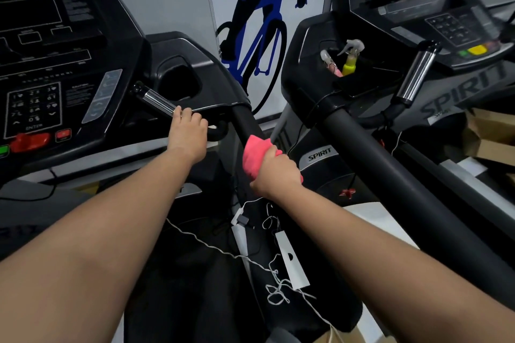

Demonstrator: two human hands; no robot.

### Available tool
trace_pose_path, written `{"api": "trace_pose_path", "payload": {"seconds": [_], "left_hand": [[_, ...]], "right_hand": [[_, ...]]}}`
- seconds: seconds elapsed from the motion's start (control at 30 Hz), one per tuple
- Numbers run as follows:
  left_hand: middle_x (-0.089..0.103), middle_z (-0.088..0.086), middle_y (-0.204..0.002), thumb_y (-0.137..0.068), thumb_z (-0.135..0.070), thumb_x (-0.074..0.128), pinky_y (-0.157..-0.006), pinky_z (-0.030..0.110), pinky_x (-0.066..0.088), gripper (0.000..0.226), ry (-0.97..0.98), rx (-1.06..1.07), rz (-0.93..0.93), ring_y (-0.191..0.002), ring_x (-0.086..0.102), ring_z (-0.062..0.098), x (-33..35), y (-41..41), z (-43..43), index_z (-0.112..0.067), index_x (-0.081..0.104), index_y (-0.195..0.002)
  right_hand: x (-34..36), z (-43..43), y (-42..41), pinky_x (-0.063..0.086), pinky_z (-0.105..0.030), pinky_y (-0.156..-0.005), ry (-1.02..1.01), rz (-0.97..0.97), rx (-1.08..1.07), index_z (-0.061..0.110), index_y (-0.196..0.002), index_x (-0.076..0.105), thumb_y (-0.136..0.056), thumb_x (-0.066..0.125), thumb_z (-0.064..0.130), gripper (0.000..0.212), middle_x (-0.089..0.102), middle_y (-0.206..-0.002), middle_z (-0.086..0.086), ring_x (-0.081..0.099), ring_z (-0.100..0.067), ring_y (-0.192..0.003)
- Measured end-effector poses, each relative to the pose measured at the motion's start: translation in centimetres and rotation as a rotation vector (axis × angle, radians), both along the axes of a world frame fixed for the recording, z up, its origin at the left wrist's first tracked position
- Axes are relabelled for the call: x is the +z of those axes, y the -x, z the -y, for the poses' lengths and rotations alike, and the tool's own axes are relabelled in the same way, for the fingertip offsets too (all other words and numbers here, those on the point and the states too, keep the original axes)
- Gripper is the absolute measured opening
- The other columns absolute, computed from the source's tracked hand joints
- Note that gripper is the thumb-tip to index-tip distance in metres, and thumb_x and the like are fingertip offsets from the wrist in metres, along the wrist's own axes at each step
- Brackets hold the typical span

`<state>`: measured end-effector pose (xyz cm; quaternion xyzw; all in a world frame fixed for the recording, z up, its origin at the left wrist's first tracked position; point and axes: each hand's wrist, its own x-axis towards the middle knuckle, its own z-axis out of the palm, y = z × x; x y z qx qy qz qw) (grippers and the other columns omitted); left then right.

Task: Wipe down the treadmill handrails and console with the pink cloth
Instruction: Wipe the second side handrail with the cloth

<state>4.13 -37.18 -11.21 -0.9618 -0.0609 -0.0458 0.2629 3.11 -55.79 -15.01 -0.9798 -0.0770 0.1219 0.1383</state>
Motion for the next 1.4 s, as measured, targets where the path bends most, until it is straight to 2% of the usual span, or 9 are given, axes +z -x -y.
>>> {"api": "trace_pose_path", "payload": {"seconds": [0.17, 0.43, 0.57, 0.77, 0.9, 0.97, 1.07, 1.23, 1.4], "left_hand": [[0.047, 0.005, -0.133, -0.089, -0.025, 0.049, -0.117, 0.045, 0.01, 0.041, 0.002, -0.004, 0.018, -0.133, 0.031, 0.029, -0.3, 0.0, 0.0, -0.013, 0.048, -0.128], [0.047, 0.006, -0.135, -0.086, -0.032, 0.054, -0.118, 0.044, 0.007, 0.048, 0.094, -0.012, 0.045, -0.134, 0.029, 0.028, -0.4, 0.1, -0.3, -0.011, 0.05, -0.13], [0.047, 0.007, -0.135, -0.088, -0.038, 0.054, -0.117, 0.044, 0.003, 0.046, 0.346, 0.037, 0.083, -0.136, 0.028, 0.027, 0.2, -0.1, 0.9, -0.015, 0.054, -0.129], [0.059, 0.013, -0.12, -0.091, -0.038, 0.052, -0.092, 0.039, 0.043, 0.037, 0.751, 0.058, 0.119, -0.113, 0.054, 0.033, 0.4, -0.9, 5.9, -0.01, 0.062, -0.114], [0.065, 0.017, -0.113, -0.089, -0.043, 0.058, -0.082, 0.034, 0.045, 0.051, 1.089, 0.234, -0.047, -0.105, 0.06, 0.033, 0.1, -2.4, 7.1, 0.003, 0.063, -0.109], [0.064, 0.017, -0.118, -0.086, -0.039, 0.065, -0.085, 0.033, 0.044, 0.049, 1.123, 0.253, -0.061, -0.108, 0.059, 0.031, -0.1, -2.6, 7.4, 0.003, 0.063, -0.114], [0.058, 0.017, -0.129, -0.085, -0.038, 0.067, -0.093, 0.032, 0.042, 0.058, 1.136, 0.269, -0.034, -0.118, 0.055, 0.03, -0.3, -2.3, 7.5, 0.003, 0.056, -0.125], [0.05, 0.015, -0.139, -0.086, -0.035, 0.068, -0.102, 0.032, 0.037, 0.067, 1.179, 0.267, -0.027, -0.128, 0.048, 0.029, -0.5, -2.4, 7.5, 0.004, 0.046, -0.135], [0.063, 0.017, -0.116, -0.084, -0.036, 0.07, -0.086, 0.035, 0.044, 0.048, 1.149, 0.282, -0.012, -0.112, 0.058, 0.032, -0.3, -2.5, 7.8, 0.004, 0.061, -0.111]], "right_hand": [[-0.2, -1.7, -1.1, 0.049, -0.054, -0.088, 0.079, 0.011, -0.034, 0.0, -0.146, 0.01, -0.074, 0.073, 0.037, 0.102, 0.042, -0.134, -0.02, 0.049, -0.041, -0.119], [0.4, 1.3, -4.1, 0.047, -0.022, -0.073, -0.615, -0.334, -0.06, 0.012, -0.107, 0.067, -0.072, 0.073, 0.038, 0.044, 0.066, -0.103, -0.003, 0.062, -0.014, -0.088], [-0.3, 1.3, -2.6, 0.048, -0.029, -0.086, -0.381, -0.219, -0.081, 0.006, -0.126, 0.051, -0.066, 0.074, 0.043, 0.073, 0.06, -0.118, -0.008, 0.06, -0.022, -0.106], [-1.0, -0.9, -1.0, 0.049, -0.049, -0.092, 0.034, -0.028, -0.045, -0.003, -0.144, 0.015, -0.07, 0.074, 0.038, 0.103, 0.045, -0.133, -0.018, 0.049, -0.036, -0.12], [-0.1, -0.1, -3.7, 0.052, -0.032, -0.078, -0.217, -0.168, -0.015, 0.004, -0.123, 0.048, -0.059, 0.072, 0.039, 0.077, 0.059, -0.112, -0.007, 0.06, -0.024, -0.099], [0.0, 1.4, -4.3, 0.048, -0.024, -0.064, -0.454, -0.312, 0.004, 0.011, -0.108, 0.061, -0.066, 0.075, 0.04, 0.053, 0.063, -0.098, -0.003, 0.061, -0.015, -0.081], [-0.5, 3.5, -4.0, 0.05, -0.024, -0.066, -0.667, -0.505, -0.041, 0.014, -0.111, 0.064, -0.071, 0.075, 0.048, 0.054, 0.068, -0.1, -0.004, 0.064, -0.013, -0.079], [0.0, 3.2, -3.5, 0.044, -0.015, -0.056, -0.49, -0.449, 0.025, 0.015, -0.093, 0.063, -0.075, 0.072, 0.039, 0.032, 0.061, -0.082, 0.0, 0.057, -0.011, -0.067], [-0.9, -0.4, -2.1, 0.047, -0.047, -0.095, -0.087, -0.172, -0.08, 0.002, -0.144, 0.015, -0.064, 0.079, 0.036, 0.108, 0.043, -0.132, -0.014, 0.048, -0.032, -0.121]]}}
